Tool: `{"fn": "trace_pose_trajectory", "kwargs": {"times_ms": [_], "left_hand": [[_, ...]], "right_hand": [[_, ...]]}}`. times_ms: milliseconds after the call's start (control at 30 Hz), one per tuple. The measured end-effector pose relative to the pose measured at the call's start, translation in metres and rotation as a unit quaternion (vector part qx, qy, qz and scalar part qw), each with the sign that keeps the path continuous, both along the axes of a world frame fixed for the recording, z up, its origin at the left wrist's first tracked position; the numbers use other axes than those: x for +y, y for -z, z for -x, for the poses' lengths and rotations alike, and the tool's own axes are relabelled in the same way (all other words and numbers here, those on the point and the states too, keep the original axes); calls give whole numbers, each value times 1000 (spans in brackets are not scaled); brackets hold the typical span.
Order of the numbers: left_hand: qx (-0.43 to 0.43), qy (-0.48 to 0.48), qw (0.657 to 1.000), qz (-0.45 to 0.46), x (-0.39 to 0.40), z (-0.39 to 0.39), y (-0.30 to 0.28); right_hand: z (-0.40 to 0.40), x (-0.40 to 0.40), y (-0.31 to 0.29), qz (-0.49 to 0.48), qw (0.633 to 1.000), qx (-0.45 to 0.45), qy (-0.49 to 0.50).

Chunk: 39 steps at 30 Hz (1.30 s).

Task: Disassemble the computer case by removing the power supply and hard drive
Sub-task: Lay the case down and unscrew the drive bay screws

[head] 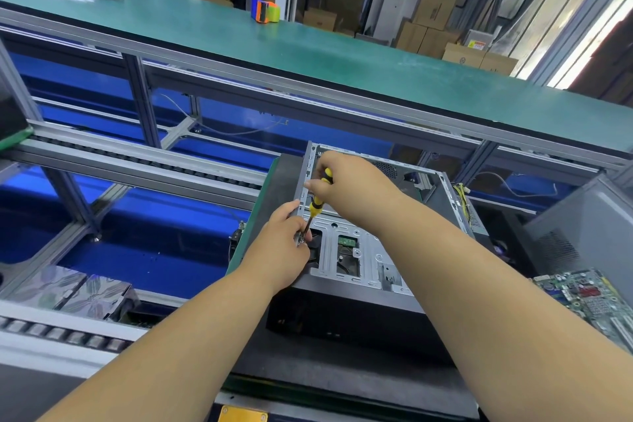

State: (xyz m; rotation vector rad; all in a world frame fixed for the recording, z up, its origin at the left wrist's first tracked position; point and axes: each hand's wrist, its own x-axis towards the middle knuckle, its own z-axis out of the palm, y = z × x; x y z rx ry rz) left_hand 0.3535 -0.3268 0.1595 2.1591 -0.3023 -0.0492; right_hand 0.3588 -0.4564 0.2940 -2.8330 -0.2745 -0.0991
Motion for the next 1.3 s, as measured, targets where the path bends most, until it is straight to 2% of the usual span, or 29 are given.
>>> {"fn": "trace_pose_trajectory", "kwargs": {"times_ms": [200, 367, 667, 867, 1100, 1300], "left_hand": [[5, -6, 1000, 3, -1, 0, 0], [1, -6, 1000, -4, -1, 1, -3], [5, -1, 1000, 7, -1, 2, -3], [5, -1, 1000, 2, -1, 2, -4], [2, 1, 1000, 1, -1, 3, -5], [1, 0, 1000, -4, -1, 3, -6]], "right_hand": [[2, 0, 4, -34, 999, -1, 4], [2, 1, 6, 36, 998, -45, 3], [-1, -1, 5, -30, 999, -13, -5], [1, -1, 7, 39, 998, -48, -5], [3, 0, 7, -35, 999, -16, 0], [2, 0, 5, 50, 997, -51, 14]]}}
